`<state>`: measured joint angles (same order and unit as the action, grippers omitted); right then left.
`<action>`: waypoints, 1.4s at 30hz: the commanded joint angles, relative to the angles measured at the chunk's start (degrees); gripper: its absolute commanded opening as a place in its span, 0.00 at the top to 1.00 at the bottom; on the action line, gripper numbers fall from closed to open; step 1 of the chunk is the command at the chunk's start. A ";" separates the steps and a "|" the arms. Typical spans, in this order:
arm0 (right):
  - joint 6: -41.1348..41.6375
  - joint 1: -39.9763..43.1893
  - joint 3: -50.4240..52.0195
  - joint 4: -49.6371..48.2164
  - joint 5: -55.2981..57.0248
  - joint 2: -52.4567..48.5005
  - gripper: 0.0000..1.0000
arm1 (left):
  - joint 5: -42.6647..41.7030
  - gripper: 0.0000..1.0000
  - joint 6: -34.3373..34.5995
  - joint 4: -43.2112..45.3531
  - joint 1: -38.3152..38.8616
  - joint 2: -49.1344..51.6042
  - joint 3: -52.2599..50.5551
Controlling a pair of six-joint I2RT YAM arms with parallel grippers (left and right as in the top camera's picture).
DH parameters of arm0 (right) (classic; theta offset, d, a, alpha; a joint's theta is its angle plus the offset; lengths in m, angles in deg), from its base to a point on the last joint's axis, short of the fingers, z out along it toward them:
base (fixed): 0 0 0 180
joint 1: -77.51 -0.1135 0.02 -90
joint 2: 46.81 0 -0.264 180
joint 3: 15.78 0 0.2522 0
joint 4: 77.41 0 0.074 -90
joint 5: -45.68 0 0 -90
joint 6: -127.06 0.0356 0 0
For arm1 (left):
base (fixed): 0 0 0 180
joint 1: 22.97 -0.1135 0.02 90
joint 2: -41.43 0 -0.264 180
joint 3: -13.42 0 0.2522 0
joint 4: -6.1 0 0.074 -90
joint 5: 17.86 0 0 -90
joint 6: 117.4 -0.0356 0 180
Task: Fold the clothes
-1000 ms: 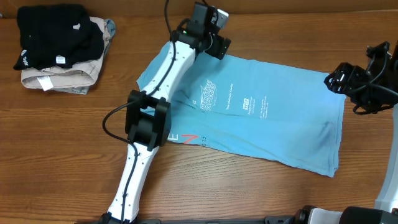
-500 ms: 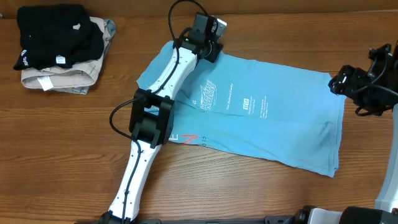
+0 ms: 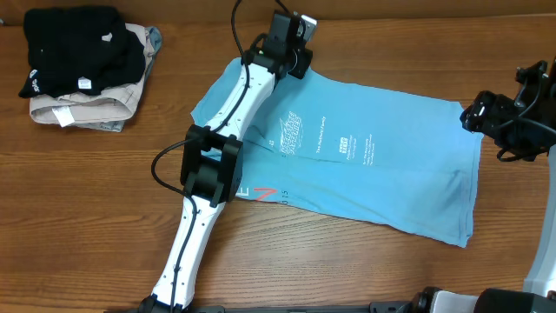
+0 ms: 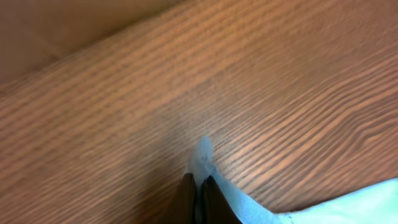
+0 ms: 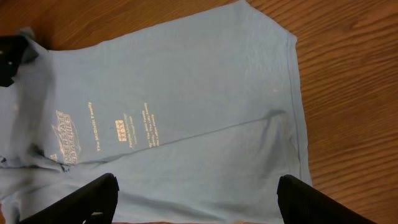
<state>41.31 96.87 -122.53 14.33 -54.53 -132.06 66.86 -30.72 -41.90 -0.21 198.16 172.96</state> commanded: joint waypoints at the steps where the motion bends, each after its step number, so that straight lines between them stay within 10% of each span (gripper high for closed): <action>1: -0.17 -0.39 0.37 -0.33 0.33 0.24 0.14 | 0.57 0.96 1.18 -4.11 0.04 -1.27 6.69; 19: -0.22 -0.39 0.37 -0.07 0.35 0.24 0.14 | -0.72 0.96 5.18 -57.51 0.94 -1.22 23.15; 31: -0.20 -0.39 0.37 -0.07 0.33 0.24 0.14 | -0.90 0.65 7.69 -61.59 0.83 -1.55 18.62; 42: -0.20 -0.39 0.37 -0.50 0.33 0.24 0.14 | 2.38 0.48 7.54 -43.39 0.94 -1.38 20.81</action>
<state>41.31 96.87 -122.53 14.15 -54.43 -132.06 66.97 -23.02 -87.01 0.43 197.89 195.54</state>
